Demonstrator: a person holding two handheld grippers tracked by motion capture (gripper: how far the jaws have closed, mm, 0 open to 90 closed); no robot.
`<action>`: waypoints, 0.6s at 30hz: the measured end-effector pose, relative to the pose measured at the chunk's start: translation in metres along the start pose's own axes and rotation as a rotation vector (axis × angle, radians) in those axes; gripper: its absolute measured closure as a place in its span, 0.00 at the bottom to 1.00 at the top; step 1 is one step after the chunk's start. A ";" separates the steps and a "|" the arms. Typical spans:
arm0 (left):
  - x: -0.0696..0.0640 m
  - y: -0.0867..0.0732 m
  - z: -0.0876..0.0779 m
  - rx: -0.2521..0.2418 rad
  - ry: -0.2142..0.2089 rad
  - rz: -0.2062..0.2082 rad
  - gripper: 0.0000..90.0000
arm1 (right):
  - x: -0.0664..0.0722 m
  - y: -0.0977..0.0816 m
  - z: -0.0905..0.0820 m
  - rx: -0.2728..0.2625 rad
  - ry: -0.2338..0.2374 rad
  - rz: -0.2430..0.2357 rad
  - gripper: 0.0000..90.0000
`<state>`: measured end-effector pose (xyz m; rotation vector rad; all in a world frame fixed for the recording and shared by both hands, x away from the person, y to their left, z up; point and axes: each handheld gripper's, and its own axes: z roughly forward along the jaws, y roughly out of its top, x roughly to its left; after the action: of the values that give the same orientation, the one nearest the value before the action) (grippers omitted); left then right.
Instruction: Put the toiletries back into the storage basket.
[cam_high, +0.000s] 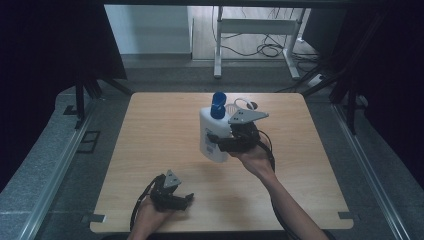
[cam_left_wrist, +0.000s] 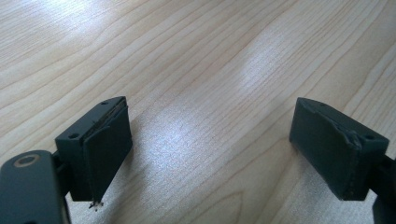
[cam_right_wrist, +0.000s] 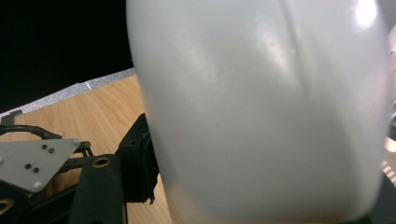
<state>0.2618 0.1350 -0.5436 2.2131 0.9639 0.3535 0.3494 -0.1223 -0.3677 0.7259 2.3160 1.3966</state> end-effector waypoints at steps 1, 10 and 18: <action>0.000 0.000 0.000 0.000 0.000 0.000 0.14 | -0.002 0.000 0.000 0.000 -0.003 0.001 0.42; 0.000 0.000 0.000 0.000 0.000 0.000 0.14 | -0.015 0.010 -0.011 -0.012 -0.041 0.001 0.42; 0.000 0.000 0.000 0.002 -0.001 0.001 0.14 | -0.022 0.021 -0.021 -0.024 -0.072 -0.007 0.42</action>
<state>0.2619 0.1351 -0.5435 2.2150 0.9633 0.3515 0.3616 -0.1415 -0.3389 0.7477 2.2417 1.3698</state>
